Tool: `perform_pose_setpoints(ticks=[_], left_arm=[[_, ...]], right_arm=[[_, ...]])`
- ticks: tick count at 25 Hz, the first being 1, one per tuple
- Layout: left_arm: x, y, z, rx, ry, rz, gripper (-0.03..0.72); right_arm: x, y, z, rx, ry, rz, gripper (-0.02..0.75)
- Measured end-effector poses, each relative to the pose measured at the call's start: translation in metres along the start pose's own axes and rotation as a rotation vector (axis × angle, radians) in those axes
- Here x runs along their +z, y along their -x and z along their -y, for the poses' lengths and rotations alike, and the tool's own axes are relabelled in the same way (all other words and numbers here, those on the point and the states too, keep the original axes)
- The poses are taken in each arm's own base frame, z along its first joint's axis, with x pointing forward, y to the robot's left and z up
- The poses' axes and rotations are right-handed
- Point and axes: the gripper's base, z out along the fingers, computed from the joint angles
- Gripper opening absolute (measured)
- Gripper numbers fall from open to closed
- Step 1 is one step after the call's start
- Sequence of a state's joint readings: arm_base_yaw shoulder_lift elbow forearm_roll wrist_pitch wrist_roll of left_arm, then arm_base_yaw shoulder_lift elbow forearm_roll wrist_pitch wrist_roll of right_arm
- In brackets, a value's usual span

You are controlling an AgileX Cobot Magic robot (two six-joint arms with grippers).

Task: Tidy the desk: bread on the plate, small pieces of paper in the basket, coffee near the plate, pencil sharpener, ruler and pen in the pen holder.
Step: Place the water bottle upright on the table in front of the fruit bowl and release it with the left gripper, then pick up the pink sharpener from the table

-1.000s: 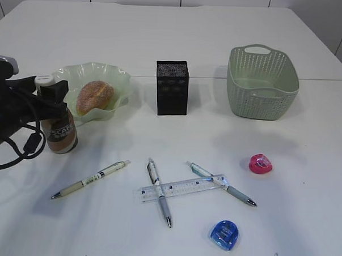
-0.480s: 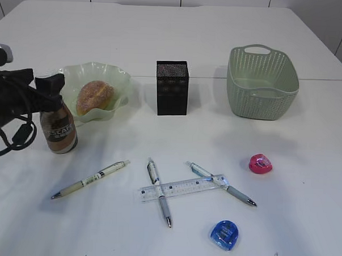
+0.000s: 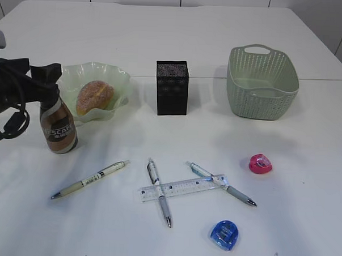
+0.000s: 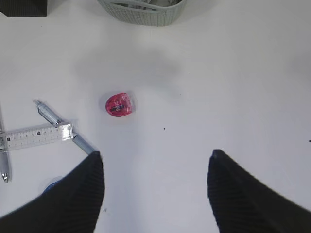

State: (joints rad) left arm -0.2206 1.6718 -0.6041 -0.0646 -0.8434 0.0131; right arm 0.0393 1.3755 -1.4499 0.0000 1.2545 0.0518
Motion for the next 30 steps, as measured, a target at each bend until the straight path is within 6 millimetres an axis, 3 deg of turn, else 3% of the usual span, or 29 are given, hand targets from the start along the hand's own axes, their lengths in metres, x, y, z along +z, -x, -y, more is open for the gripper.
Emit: perform_pose_setpoints(ticks=[12, 21, 29, 30], left_arm=[[-0.008, 0.048, 0.002, -0.007, -0.014, -0.035, 0.478], [-0.037, 0.099, 0.005, -0.014, -0.033, -0.137, 0.477], [-0.057, 0.133, 0.005, -0.004, -0.046, -0.38, 0.475], [-0.058, 0.135, 0.003, -0.006, -0.039, -0.407, 0.476]], right_arm=[[0.0, 0.0, 0.0, -0.016, 0.0, 0.0, 0.519], [0.0, 0.0, 0.001, -0.025, -0.007, 0.0, 0.519], [0.002, 0.001, -0.004, -0.01, 0.04, -0.008, 0.519], [0.01, 0.003, -0.008, -0.012, 0.057, -0.03, 0.519]])
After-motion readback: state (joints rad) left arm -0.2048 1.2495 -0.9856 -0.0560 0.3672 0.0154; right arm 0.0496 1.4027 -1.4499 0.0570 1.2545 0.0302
